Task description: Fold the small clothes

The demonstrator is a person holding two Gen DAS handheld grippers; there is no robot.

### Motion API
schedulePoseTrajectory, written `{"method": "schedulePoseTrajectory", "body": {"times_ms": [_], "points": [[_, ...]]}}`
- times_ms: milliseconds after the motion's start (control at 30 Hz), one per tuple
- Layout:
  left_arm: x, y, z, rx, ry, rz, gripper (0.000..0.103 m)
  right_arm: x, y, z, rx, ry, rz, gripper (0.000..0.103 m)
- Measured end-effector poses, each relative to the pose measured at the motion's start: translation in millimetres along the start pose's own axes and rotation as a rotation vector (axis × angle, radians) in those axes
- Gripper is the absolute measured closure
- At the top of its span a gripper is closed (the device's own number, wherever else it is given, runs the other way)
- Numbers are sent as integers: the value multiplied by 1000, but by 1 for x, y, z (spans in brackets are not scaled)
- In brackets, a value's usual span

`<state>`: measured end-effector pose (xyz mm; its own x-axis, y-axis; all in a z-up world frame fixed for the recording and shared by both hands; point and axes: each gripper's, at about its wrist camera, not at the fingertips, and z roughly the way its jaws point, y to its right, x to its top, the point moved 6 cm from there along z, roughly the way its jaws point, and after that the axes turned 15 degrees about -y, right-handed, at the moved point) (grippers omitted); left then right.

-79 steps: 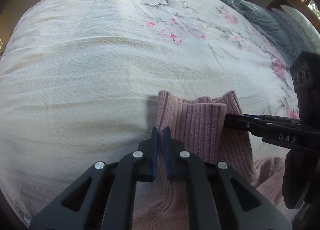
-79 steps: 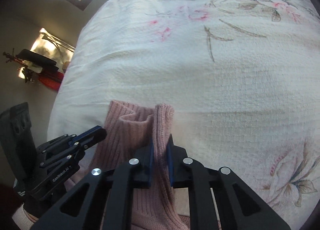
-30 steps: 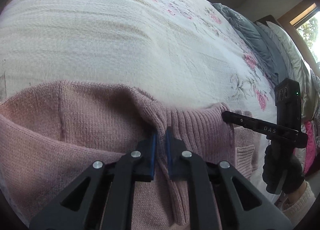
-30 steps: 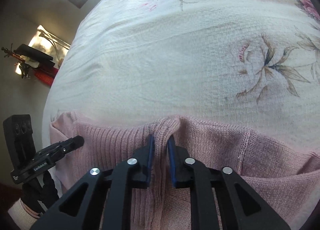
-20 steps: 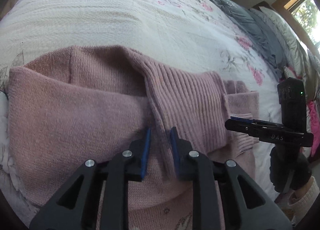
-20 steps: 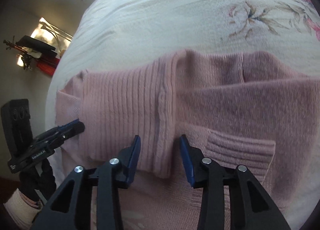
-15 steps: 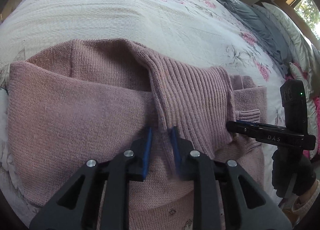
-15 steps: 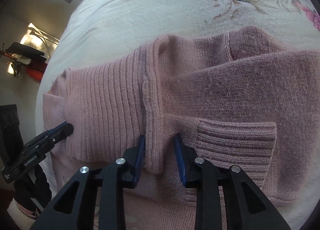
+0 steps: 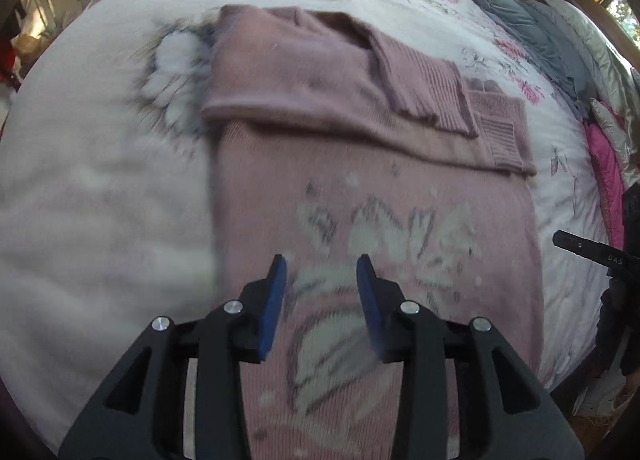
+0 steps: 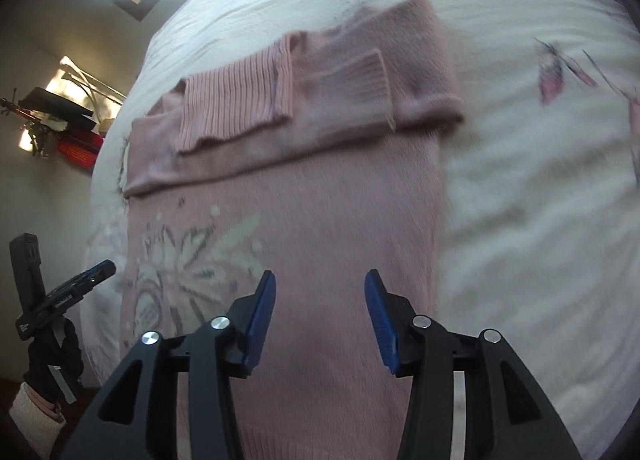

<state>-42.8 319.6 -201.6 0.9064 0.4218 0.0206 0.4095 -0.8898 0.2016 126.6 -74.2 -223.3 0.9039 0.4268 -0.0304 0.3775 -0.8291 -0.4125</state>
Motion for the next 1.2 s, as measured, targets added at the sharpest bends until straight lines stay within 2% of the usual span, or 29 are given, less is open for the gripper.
{"method": "schedulePoseTrajectory", "body": {"times_ms": [67,167,267,333,400,500,633,767,900,967,1067,1200], "points": [[-35,-12,-3,17,-28,-41,65,-34,4,1,-54,-21,12,51],[-82,-28,-4,59,-62,-91,64,-81,20,-1,-34,-69,54,51],[-122,-41,-5,93,-96,-111,63,-115,27,-7,-51,-79,55,50],[-144,-46,-5,81,-123,-127,63,-133,31,-8,-65,-92,45,46],[-162,-49,-5,55,-141,-134,63,-144,36,-5,-99,-117,38,45],[-184,-51,-5,48,-156,-139,62,-161,44,-3,-81,-136,43,45],[-200,-55,-1,3,-166,-164,62,-176,57,0,-31,-146,77,44],[-209,-59,11,-28,-194,-190,62,-183,64,12,-21,-168,90,44],[-217,-60,25,-26,-226,-200,62,-187,65,34,37,-192,112,43],[-221,-62,32,-21,-247,-205,62,-190,73,47,31,-205,143,43],[-223,-63,36,-24,-239,-217,62,-193,80,59,40,-210,183,43],[-222,-61,38,-50,-231,-242,61,-190,77,63,27,-222,162,41]]}}
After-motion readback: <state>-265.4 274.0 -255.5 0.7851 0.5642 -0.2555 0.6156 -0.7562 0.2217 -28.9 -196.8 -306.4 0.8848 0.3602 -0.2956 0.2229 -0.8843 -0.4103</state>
